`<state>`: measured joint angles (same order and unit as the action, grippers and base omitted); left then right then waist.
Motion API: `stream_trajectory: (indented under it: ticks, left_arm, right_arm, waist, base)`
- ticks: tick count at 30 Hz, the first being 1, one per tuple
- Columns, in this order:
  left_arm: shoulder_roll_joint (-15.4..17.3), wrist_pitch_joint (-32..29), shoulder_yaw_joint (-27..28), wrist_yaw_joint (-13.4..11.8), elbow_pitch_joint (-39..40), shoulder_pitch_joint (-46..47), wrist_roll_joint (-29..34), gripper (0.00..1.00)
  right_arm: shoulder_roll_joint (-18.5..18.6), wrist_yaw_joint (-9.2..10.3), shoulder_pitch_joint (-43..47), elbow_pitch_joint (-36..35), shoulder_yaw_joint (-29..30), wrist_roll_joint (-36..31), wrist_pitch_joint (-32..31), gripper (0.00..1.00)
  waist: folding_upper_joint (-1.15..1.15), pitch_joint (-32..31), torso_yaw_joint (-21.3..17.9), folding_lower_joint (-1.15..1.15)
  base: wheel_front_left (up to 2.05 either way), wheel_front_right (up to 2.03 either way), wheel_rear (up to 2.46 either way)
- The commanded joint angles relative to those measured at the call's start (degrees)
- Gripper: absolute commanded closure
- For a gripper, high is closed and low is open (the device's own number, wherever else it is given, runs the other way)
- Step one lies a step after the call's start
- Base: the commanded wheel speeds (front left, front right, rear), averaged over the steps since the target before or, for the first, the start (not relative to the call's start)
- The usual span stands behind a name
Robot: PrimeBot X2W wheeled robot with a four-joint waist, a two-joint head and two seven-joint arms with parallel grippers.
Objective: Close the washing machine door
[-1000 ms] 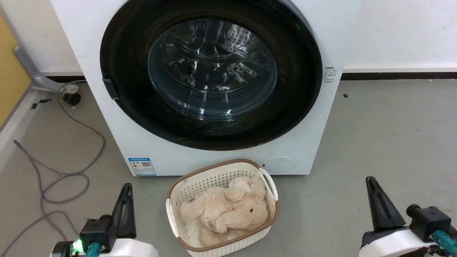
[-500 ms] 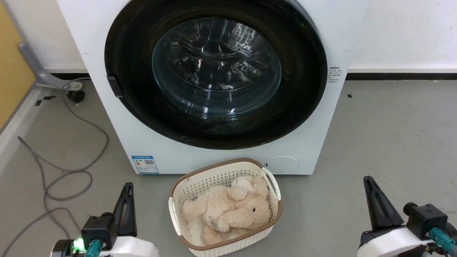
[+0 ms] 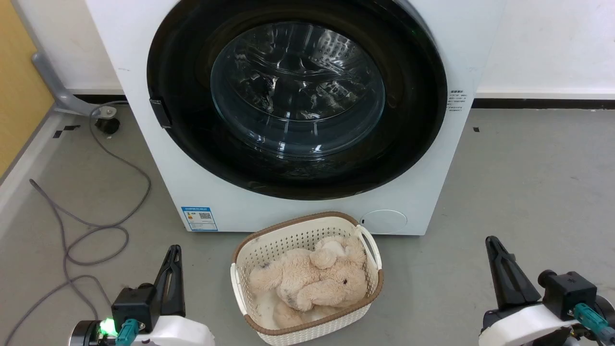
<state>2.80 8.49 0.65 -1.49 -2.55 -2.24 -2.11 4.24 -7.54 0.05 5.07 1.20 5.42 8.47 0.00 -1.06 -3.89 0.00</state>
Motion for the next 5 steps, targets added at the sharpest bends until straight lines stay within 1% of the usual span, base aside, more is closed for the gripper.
stream_trajectory:
  ticks: [1,5]
  left_arm:
    - [0.04,-0.47,-0.08,0.20,0.30,0.77,0.40,1.00]
    - [0.05,-0.94,-0.11,0.28,0.43,0.85,0.50,1.00]
  right_arm:
    - [-0.31,0.02,-0.02,-0.44,-0.16,-0.43,-0.41,1.00]
    - [-0.38,0.03,-0.03,-0.71,-0.22,-0.72,-0.88,1.00]
  waist:
    - [0.00,0.02,0.08,0.00]
    - [0.00,0.09,0.30,0.00]
  base:
    - [0.00,0.00,0.00]
    - [0.00,0.00,0.00]
